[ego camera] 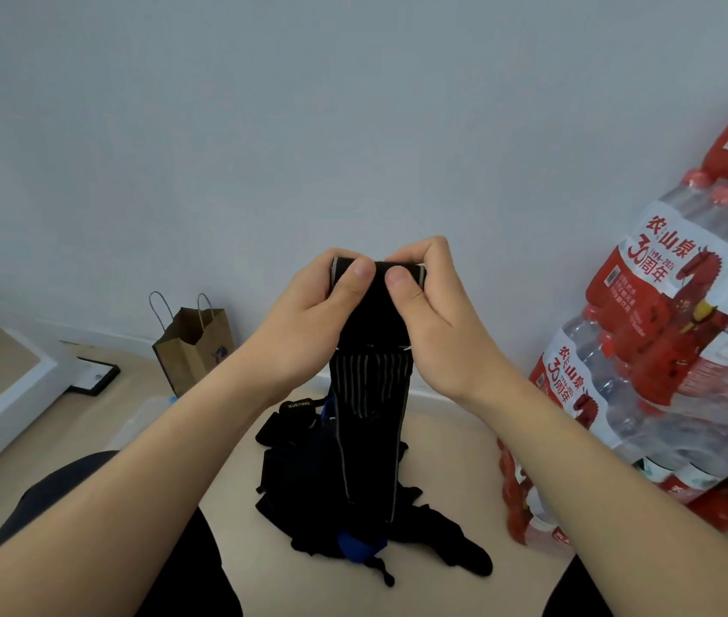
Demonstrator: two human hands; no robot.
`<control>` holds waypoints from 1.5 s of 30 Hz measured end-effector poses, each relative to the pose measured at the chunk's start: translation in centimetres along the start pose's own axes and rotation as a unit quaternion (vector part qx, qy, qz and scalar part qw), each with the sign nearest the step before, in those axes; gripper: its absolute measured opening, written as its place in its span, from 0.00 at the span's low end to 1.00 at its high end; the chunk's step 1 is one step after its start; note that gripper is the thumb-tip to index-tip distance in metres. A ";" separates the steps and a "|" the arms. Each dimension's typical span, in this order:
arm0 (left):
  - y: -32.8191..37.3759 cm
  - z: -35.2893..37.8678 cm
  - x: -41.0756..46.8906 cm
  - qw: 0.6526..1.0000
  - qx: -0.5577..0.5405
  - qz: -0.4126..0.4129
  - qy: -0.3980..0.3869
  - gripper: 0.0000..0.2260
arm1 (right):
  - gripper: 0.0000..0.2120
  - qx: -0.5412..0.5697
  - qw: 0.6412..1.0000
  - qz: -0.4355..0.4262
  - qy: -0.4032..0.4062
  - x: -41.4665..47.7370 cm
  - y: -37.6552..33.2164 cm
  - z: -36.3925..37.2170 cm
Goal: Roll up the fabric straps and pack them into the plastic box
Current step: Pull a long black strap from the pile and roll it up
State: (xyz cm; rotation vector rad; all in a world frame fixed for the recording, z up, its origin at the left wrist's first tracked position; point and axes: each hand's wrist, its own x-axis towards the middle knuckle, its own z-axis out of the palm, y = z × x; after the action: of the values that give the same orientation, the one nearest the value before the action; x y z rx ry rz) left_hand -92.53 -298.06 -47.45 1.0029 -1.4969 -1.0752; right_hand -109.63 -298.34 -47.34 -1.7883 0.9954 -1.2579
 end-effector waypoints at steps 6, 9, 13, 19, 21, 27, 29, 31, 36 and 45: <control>0.1 0.0 -0.1 0.998 -0.067 -0.002 -0.021 0.14 | 0.11 -0.015 0.998 0.039 0.036 0.4 -0.5 0.0; 0.3 0.3 -0.2 0.997 -0.072 -0.005 0.000 0.15 | 0.05 0.008 1.000 0.013 0.023 0.1 -0.4 0.0; 0.4 0.0 -0.1 0.999 -0.038 0.006 0.019 0.11 | 0.08 0.063 0.997 0.034 0.007 -0.1 -0.5 0.1; 0.4 -0.7 -0.1 0.996 -0.084 -0.001 0.026 0.11 | 0.19 0.051 0.996 0.076 -0.019 0.1 -0.6 -0.8; 0.4 -0.9 -0.1 0.996 -0.087 -0.002 0.015 0.11 | 0.15 0.087 0.993 0.079 -0.018 0.3 -0.6 -0.8; 0.1 -1.1 -0.1 0.996 -0.079 0.011 -0.029 0.15 | 0.08 0.051 0.997 0.052 0.008 0.4 -0.4 -0.9; 0.0 -1.1 0.0 0.997 -0.074 0.000 -0.016 0.17 | 0.07 0.038 0.999 0.030 0.015 0.3 -0.1 -0.9; -0.1 -1.2 0.1 0.998 -0.056 -0.014 -0.015 0.16 | 0.09 0.023 1.000 0.008 0.019 0.3 0.1 -1.0; -0.6 -1.1 0.0 0.999 0.000 -0.043 -0.005 0.10 | 0.08 -0.101 0.994 -0.047 0.003 0.2 0.7 -1.2; -0.3 -1.5 0.3 0.994 -0.075 -0.082 -0.004 0.17 | 0.13 -0.144 0.986 -0.073 -0.030 0.5 0.6 -2.0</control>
State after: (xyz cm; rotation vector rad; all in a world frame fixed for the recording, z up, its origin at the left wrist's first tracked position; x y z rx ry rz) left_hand -91.06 -298.59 -47.54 1.0301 -1.3363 -1.2904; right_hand -111.54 -299.27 -47.10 -2.1411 1.0713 -1.1869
